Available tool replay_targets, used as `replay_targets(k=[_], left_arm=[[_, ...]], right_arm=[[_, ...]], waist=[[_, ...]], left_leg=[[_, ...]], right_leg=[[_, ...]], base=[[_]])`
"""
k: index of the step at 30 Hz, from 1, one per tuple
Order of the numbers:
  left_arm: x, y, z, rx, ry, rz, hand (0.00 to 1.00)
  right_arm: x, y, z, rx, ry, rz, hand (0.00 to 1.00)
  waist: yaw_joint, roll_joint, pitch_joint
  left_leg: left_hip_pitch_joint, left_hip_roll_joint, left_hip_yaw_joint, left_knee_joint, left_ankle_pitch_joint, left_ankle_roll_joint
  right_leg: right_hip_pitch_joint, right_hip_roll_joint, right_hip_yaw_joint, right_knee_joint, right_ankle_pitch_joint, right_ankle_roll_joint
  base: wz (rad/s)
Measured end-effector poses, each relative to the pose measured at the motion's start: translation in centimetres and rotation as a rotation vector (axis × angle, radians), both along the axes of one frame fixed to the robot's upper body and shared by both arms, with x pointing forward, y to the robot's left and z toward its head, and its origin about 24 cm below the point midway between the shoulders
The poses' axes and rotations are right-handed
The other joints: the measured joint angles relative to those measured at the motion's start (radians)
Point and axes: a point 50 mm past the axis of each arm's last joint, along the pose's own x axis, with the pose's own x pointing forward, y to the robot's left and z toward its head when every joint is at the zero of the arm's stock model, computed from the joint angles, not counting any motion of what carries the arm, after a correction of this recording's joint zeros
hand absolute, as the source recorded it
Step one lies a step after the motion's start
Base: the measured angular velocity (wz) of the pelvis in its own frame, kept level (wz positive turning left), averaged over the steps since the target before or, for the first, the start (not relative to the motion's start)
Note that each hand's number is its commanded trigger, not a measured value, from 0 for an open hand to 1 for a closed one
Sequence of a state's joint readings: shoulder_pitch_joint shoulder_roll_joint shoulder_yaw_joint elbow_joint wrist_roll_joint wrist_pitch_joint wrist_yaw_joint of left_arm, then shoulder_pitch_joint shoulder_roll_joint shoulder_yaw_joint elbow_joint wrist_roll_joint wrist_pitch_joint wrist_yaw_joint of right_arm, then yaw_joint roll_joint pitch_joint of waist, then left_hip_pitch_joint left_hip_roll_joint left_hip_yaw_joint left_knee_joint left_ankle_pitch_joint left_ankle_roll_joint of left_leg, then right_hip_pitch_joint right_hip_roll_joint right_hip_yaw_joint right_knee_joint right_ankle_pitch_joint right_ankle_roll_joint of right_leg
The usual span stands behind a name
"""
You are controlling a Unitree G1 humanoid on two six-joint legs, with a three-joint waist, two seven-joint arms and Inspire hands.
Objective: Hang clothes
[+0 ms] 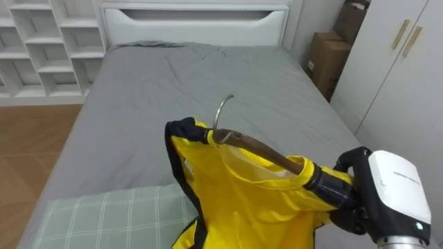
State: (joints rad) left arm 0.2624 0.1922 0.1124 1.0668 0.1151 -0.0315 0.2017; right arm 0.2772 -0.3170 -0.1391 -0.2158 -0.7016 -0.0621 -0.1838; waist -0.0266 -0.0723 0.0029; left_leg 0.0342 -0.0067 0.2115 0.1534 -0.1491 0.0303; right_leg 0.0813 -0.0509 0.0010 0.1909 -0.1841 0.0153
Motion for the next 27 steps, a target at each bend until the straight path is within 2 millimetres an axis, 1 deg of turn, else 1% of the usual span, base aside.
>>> replay_targets(k=[1,2,3,4,5,6,7,8,9,10,11,12,14,15,16,17,18,19,20,21,22,23,24,25,26,27], left_arm=[[0.0,-0.1,-0.1,-0.007,0.009,-0.005,0.0],[0.0,-0.2,-0.2,-0.015,0.018,-0.012,0.0],[-0.1,-0.3,-0.3,-0.019,0.025,-0.018,0.0],[-0.1,-0.4,-0.3,-0.025,0.033,-0.022,0.0],[0.2,-0.3,-0.4,-0.023,0.036,-0.03,0.0],[0.3,-0.3,-0.3,-0.022,0.036,-0.034,0.0],[0.6,-0.3,-0.3,-0.021,0.03,-0.039,0.0],[0.5,-0.2,-0.3,-0.019,0.034,-0.041,0.0],[0.5,-0.2,-0.3,-0.018,0.034,-0.038,0.0],[0.5,0.0,-0.3,-0.015,0.031,-0.028,0.0],[0.4,0.1,-0.3,-0.015,0.034,-0.022,0.0],[0.4,0.1,-0.3,-0.015,0.038,-0.021,0.0],[-0.1,0.6,-0.2,-0.003,0.064,-0.015,0.0],[-0.2,0.7,-0.2,0.0,0.074,-0.01,0.0],[-0.6,1.0,-0.1,0.007,0.095,-0.002,0.0],[-1.1,1.3,-0.1,0.012,0.118,0.015,0.0],[-1.2,1.3,-0.1,0.012,0.126,0.021,0.0],[-1.5,1.2,-0.1,0.008,0.143,0.029,0.0],[-1.9,1.2,-0.2,0.005,0.165,0.036,0.0],[-2.0,1.1,-0.2,0.004,0.174,0.038,0.0],[-1.9,1.0,-0.2,0.0,0.179,0.04,0.0],[-1.9,1.0,-0.2,-0.001,0.179,0.041,0.0],[-1.9,1.0,-0.2,0.0,0.181,0.043,0.0],[-1.9,1.1,-0.2,0.004,0.188,0.044,0.0],[-1.4,1.4,0.0,0.02,0.183,0.031,0.0],[-1.2,1.5,0.1,0.028,0.175,0.026,0.0]], right_arm=[[0.0,0.0,-0.1,0.001,0.004,-0.001,1.0],[0.0,-0.1,-0.3,0.002,0.012,-0.004,1.0],[0.0,-0.2,-0.5,0.005,0.018,-0.007,1.0],[-0.1,-0.4,-1.0,0.029,0.039,-0.019,1.0],[-0.2,-0.8,-1.7,0.053,0.064,-0.035,1.0],[-0.3,-0.9,-2.0,0.059,0.075,-0.042,1.0],[-0.5,-1.1,-2.3,0.068,0.09,-0.054,1.0],[-0.6,-1.2,-2.7,0.081,0.103,-0.061,1.0],[-0.6,-1.3,-2.9,0.084,0.109,-0.064,1.0],[-0.7,-1.3,-3.0,0.088,0.114,-0.068,1.0],[-0.7,-1.3,-3.0,0.094,0.113,-0.069,1.0],[-0.7,-1.3,-3.0,0.098,0.114,-0.07,1.0],[-0.9,-1.4,-3.2,0.103,0.122,-0.073,1.0],[-0.9,-1.4,-3.3,0.103,0.123,-0.074,1.0],[-0.8,-1.4,-3.5,0.106,0.129,-0.075,1.0],[-0.7,-1.7,-3.9,0.114,0.143,-0.087,1.0],[-0.7,-1.9,-4.1,0.12,0.15,-0.096,1.0],[-0.8,-2.2,-4.4,0.136,0.162,-0.109,1.0],[-0.8,-2.3,-4.5,0.141,0.168,-0.115,1.0],[-0.8,-2.4,-4.6,0.145,0.17,-0.117,1.0],[-0.7,-2.4,-4.7,0.158,0.172,-0.119,1.0],[-0.6,-2.4,-4.6,0.176,0.166,-0.119,1.0],[-0.5,-2.3,-4.5,0.179,0.159,-0.116,1.0],[-0.2,-2.3,-4.2,0.177,0.147,-0.112,1.0],[0.2,-2.3,-3.9,0.168,0.134,-0.107,1.0],[0.3,-2.2,-3.8,0.16,0.128,-0.103,1.0]], waist=[[-0.005,-0.003,-0.0009],[-0.002,-0.005,0.001],[-0.002,-0.005,0.0012],[-0.005,-0.01,0.0035],[-0.009,-0.018,0.0079],[-0.012,-0.023,0.0067],[-0.018,-0.029,0.007],[-0.018,-0.032,0.0053],[-0.018,-0.036,0.0051],[-0.015,-0.041,0.0056],[-0.014,-0.042,0.0051],[-0.016,-0.041,0.006],[-0.02,-0.042,0.0067],[-0.019,-0.041,0.0068],[-0.017,-0.038,0.0097],[-0.018,-0.039,0.0084],[-0.018,-0.039,0.009],[-0.013,-0.033,0.0148],[-0.013,-0.024,0.0202],[-0.016,-0.021,0.0216],[-0.021,-0.02,0.021],[-0.018,-0.015,0.0203],[-0.018,-0.013,0.0212],[-0.024,-0.008,0.019],[-0.026,-0.01,0.0184],[-0.023,-0.011,0.0173]], left_leg=[[-0.003,0.001,0.009,0.0,0.0,0.0],[-0.003,0.004,0.028,-0.001,0.0,0.0],[-0.004,0.007,0.037,-0.001,0.0,0.0],[-0.003,0.013,0.049,-0.001,0.0,0.0],[-0.003,0.014,0.059,-0.001,-0.001,0.0],[-0.005,0.015,0.065,-0.001,-0.001,0.0],[-0.006,0.02,0.084,-0.002,-0.003,0.0],[-0.004,0.029,0.112,-0.002,-0.007,-0.001],[-0.002,0.032,0.126,-0.002,-0.009,-0.002],[0.002,0.042,0.164,-0.001,-0.015,-0.005],[0.006,0.058,0.202,0.002,-0.024,-0.009],[0.01,0.065,0.22,0.006,-0.03,-0.012],[0.03,0.095,0.316,0.017,-0.055,-0.02],[0.036,0.103,0.342,0.021,-0.059,-0.023],[0.045,0.118,0.393,0.032,-0.068,-0.03],[0.052,0.127,0.432,0.042,-0.079,-0.035],[0.056,0.133,0.451,0.05,-0.086,-0.037],[0.066,0.143,0.487,0.063,-0.097,-0.042],[0.065,0.153,0.507,0.085,-0.111,-0.046],[0.065,0.155,0.515,0.09,-0.116,-0.046],[0.065,0.155,0.532,0.089,-0.118,-0.046],[0.064,0.154,0.551,0.089,-0.118,-0.046],[0.064,0.154,0.556,0.089,-0.118,-0.046],[0.065,0.156,0.561,0.091,-0.117,-0.048],[0.066,0.164,0.563,0.107,-0.12,-0.053],[0.067,0.169,0.567,0.121,-0.122,-0.057]], right_leg=[[-0.008,0.0,0.009,0.001,0.0,0.0],[-0.018,0.002,0.026,0.006,0.0,0.0],[-0.024,0.003,0.031,0.009,0.002,0.0],[-0.031,0.008,0.041,0.013,0.007,0.001],[-0.035,0.009,0.051,0.013,0.008,0.001],[-0.042,0.009,0.055,0.015,0.008,0.001],[-0.052,0.012,0.065,0.015,0.013,0.001],[-0.064,0.019,0.085,0.017,0.02,0.002],[-0.069,0.022,0.087,0.017,0.024,0.001],[-0.085,0.025,0.083,0.019,0.03,-0.003],[-0.099,0.028,0.063,0.016,0.043,-0.004],[-0.103,0.029,0.04,0.012,0.053,-0.006],[-0.123,0.023,-0.072,0.015,0.074,-0.018],[-0.129,0.016,-0.108,0.015,0.082,-0.022],[-0.14,0.008,-0.208,0.015,0.099,-0.037],[-0.151,-0.003,-0.293,0.018,0.104,-0.045],[-0.156,-0.005,-0.32,0.021,0.107,-0.049],[-0.164,-0.008,-0.361,0.031,0.111,-0.058],[-0.171,-0.008,-0.378,0.036,0.113,-0.065],[-0.172,-0.007,-0.38,0.039,0.111,-0.069],[-0.185,-0.007,-0.367,0.049,0.11,-0.07],[-0.202,-0.006,-0.357,0.053,0.108,-0.073],[-0.206,-0.006,-0.354,0.055,0.107,-0.074],[-0.208,-0.003,-0.351,0.061,0.106,-0.076],[-0.213,-0.001,-0.351,0.072,0.098,-0.084],[-0.214,0.001,-0.352,0.079,0.093,-0.087]], base=[[-0.27],[-0.34],[-0.38],[-0.28],[-0.27],[-0.28],[-0.46],[-0.55],[-0.83],[-1.05],[-1.12],[-1.14],[-1.11],[-1.21],[-1.2],[-1.11],[-0.97],[-0.79],[-0.69],[-0.49],[-0.38],[-0.4],[-0.28],[-0.14],[-0.09],[-0.15]])
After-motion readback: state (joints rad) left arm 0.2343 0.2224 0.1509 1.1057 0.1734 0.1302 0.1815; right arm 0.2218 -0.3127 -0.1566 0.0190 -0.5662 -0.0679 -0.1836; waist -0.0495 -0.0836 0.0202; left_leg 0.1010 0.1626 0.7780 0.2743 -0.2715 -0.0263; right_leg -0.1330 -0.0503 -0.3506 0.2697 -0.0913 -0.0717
